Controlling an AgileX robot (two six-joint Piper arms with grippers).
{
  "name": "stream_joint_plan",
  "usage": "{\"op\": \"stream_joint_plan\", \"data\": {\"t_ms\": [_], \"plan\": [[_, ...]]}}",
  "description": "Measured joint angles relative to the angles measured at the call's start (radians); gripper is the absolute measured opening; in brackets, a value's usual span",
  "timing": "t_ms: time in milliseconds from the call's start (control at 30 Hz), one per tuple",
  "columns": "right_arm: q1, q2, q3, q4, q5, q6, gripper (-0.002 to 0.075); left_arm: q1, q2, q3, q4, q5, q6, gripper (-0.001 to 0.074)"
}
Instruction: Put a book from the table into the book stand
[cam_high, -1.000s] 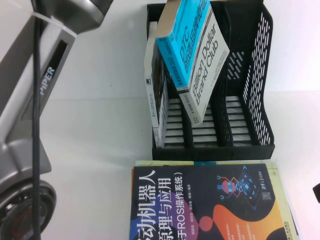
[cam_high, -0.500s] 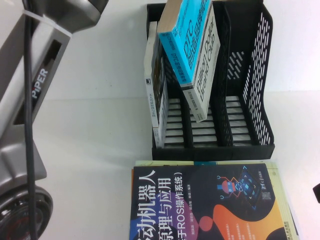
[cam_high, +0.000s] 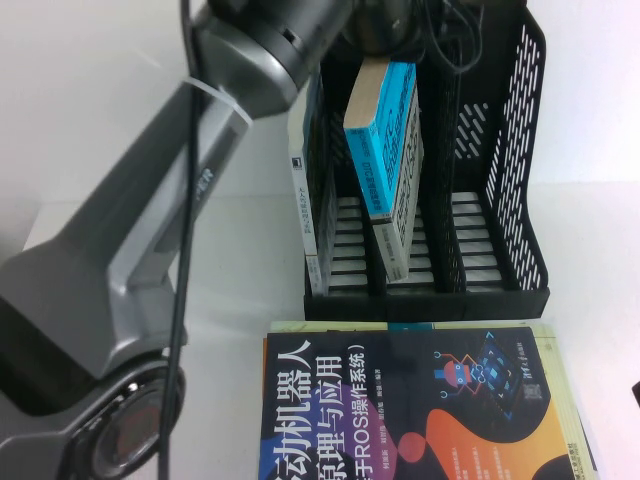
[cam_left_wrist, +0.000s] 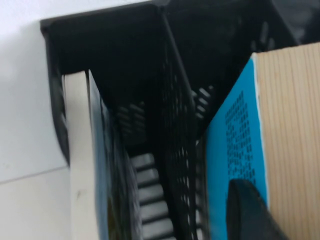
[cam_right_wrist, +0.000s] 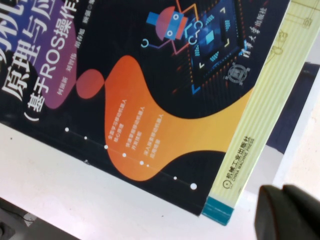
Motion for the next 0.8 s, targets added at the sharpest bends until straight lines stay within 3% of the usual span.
{"op": "stream_joint_plan", "data": {"t_ms": [467,533,667,800], "plan": [[0.0,0.0,0.0,-0.004,0.006,0.004,-0.0003,0.099,0.105,0.0,-0.1,-0.108,0.023,0.02],[0.0,0.0,0.0,-0.006,0.006,0.004,-0.0003,0.1,0.103,0.0,-0.086,-0.123,0.036,0.027],[0.0,0.0,0.0,-0.008,0.007,0.004,-0.0003,0.101,0.073,-0.011,-0.037,-0.14,0.04,0.0477],[0.0,0.0,0.0,-0.023,0.007,0.004,-0.0003,0.101,0.016,-0.021,-0.024,-0.13,0.04,0.0493]]}}
